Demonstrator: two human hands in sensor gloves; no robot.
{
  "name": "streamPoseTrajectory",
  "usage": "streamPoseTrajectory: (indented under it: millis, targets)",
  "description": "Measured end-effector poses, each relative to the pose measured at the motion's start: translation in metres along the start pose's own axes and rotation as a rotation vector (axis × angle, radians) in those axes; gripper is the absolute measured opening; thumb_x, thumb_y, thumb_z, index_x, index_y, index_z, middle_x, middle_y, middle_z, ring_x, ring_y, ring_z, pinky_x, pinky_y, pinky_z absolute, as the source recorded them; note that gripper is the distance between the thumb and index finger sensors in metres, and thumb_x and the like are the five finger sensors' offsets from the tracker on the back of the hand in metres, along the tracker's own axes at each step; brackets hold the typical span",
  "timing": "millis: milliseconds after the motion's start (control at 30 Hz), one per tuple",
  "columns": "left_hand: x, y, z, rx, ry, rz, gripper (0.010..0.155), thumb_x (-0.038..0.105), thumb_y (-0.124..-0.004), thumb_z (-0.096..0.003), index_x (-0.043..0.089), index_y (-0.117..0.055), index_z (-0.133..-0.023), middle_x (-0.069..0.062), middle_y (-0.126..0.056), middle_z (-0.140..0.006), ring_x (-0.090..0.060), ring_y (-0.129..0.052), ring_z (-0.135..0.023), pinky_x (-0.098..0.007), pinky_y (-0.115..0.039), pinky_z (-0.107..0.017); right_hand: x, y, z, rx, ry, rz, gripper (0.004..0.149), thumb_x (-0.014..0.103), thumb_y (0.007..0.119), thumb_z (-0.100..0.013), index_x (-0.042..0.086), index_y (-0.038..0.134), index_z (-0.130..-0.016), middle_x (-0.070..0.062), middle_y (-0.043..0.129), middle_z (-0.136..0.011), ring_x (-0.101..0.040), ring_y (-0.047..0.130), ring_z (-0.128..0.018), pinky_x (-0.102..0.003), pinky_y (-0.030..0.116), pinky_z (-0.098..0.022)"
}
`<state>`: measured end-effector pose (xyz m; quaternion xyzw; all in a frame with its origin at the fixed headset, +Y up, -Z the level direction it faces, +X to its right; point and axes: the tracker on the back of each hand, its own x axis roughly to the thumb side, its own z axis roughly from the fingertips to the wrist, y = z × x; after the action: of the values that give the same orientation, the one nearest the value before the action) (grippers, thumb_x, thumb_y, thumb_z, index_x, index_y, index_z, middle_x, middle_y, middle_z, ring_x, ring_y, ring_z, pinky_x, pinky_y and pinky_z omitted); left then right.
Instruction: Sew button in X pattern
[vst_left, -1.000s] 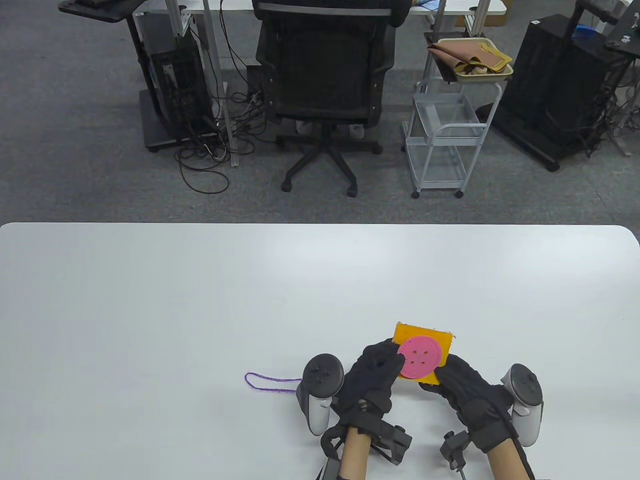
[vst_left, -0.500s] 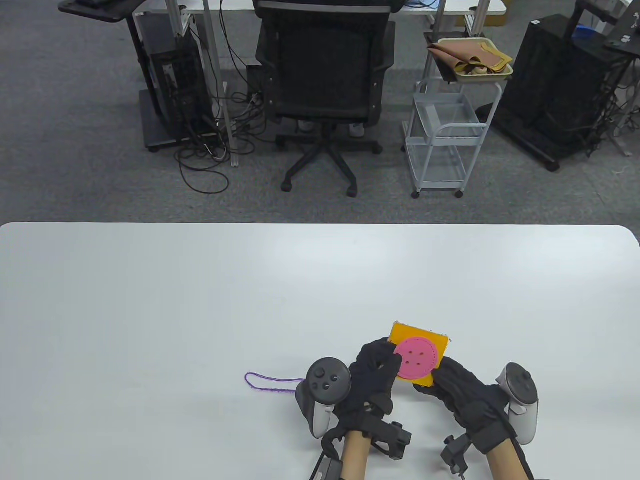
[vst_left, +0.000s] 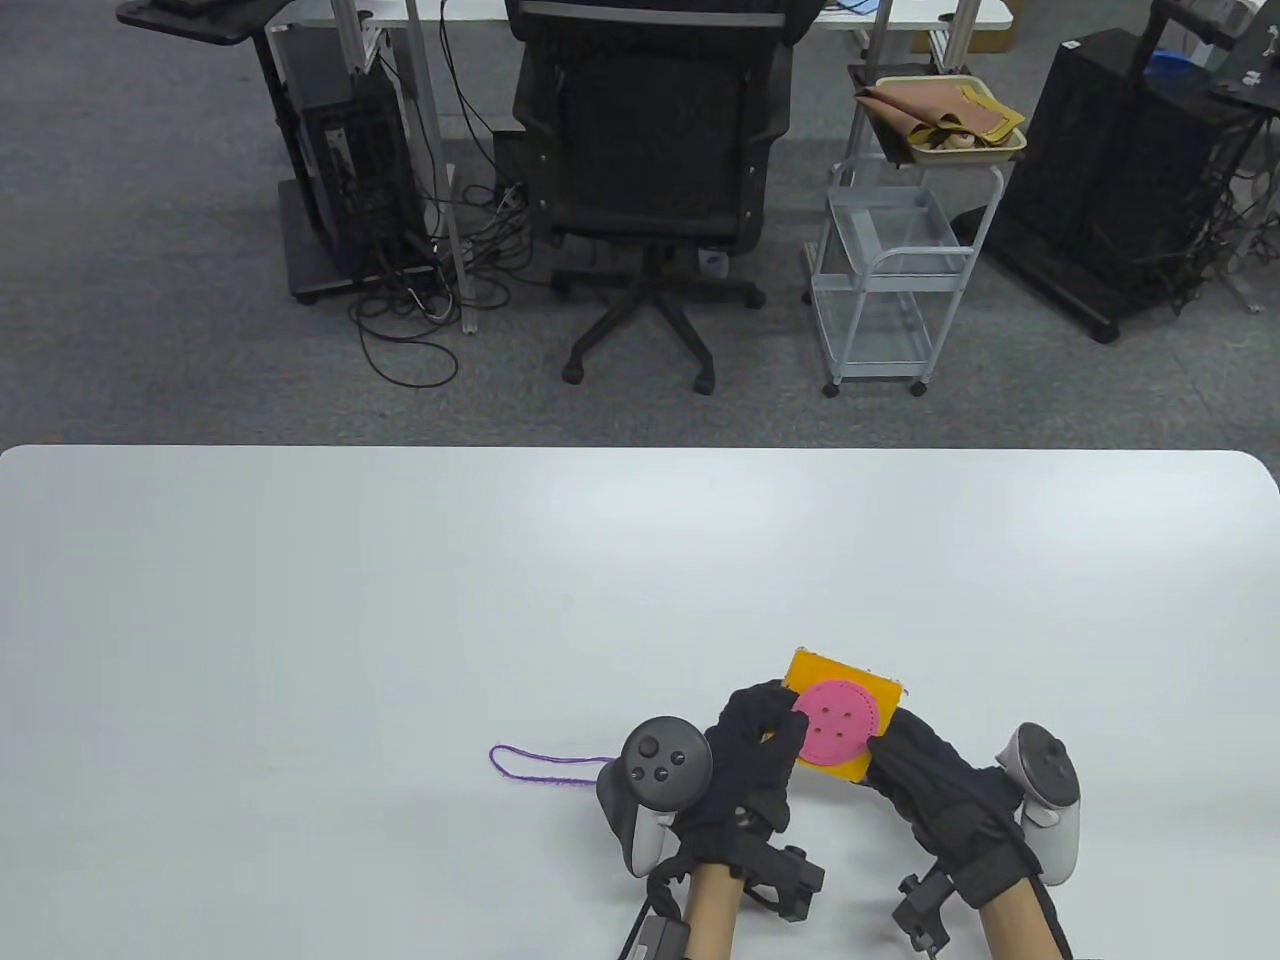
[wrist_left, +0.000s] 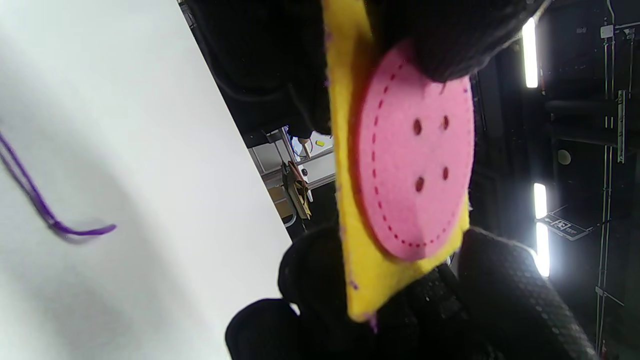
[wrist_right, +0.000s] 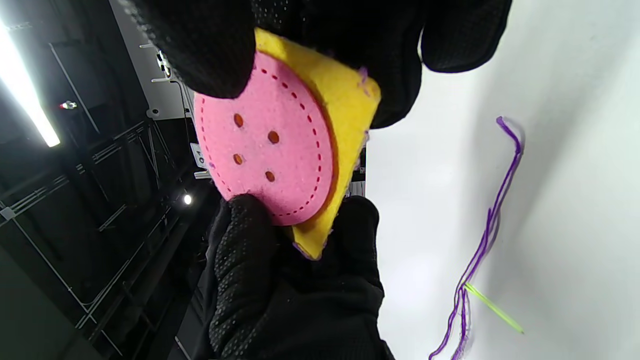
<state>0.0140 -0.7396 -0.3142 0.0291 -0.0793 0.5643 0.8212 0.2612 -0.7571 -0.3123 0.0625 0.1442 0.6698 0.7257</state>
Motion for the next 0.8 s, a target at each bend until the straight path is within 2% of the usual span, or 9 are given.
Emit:
streamPoseTrajectory:
  millis: [300,433,600,800]
  targets:
    - [0.002,-0.002,0.000,0.000,-0.003,-0.042,0.031,0.045,-0.075,-0.0527,0.034,-0.072,-0.081,0.009,-0.083,-0.097,-0.006,-0.097,-0.075,-0.040,-0.082,-0.065,-0.001,0.000,0.000,-0.029,0.013,0.040,0.041,0.035,0.068,-0.055,0.024,0.065,-0.095,-0.006,0.080,-0.091,-0.027,0.080,-0.082,-0.055,0.056,-0.077]
    - [0.004,-0.004,0.001,0.011,-0.012,-0.092,0.032,0.045,-0.074,-0.0532,0.033,-0.070,-0.082,0.007,-0.083,-0.097,-0.007,-0.097,-0.074,-0.043,-0.081,-0.065,-0.001,0.000,0.000,-0.035,0.015,0.058,0.040,0.034,0.068,-0.055,0.025,0.065,-0.094,-0.006,0.080,-0.091,-0.027,0.080,-0.082,-0.055,0.056,-0.077]
    - [0.010,-0.004,0.002,0.048,-0.049,-0.229,0.037,0.045,-0.072,-0.0537,0.037,-0.067,-0.089,0.007,-0.083,-0.096,-0.009,-0.097,-0.074,-0.046,-0.079,-0.065,-0.002,-0.001,0.000,-0.038,0.013,0.068,0.040,0.033,0.068,-0.055,0.025,0.065,-0.094,-0.006,0.080,-0.091,-0.027,0.080,-0.082,-0.055,0.055,-0.077]
    - [0.013,-0.005,0.003,0.057,-0.051,-0.259,0.038,0.043,-0.072,-0.0544,0.041,-0.063,-0.091,0.006,-0.083,-0.096,-0.010,-0.096,-0.075,-0.047,-0.078,-0.065,-0.002,-0.001,0.000,-0.046,0.012,0.080,0.040,0.033,0.068,-0.055,0.025,0.065,-0.094,-0.006,0.080,-0.092,-0.027,0.080,-0.083,-0.055,0.055,-0.078]
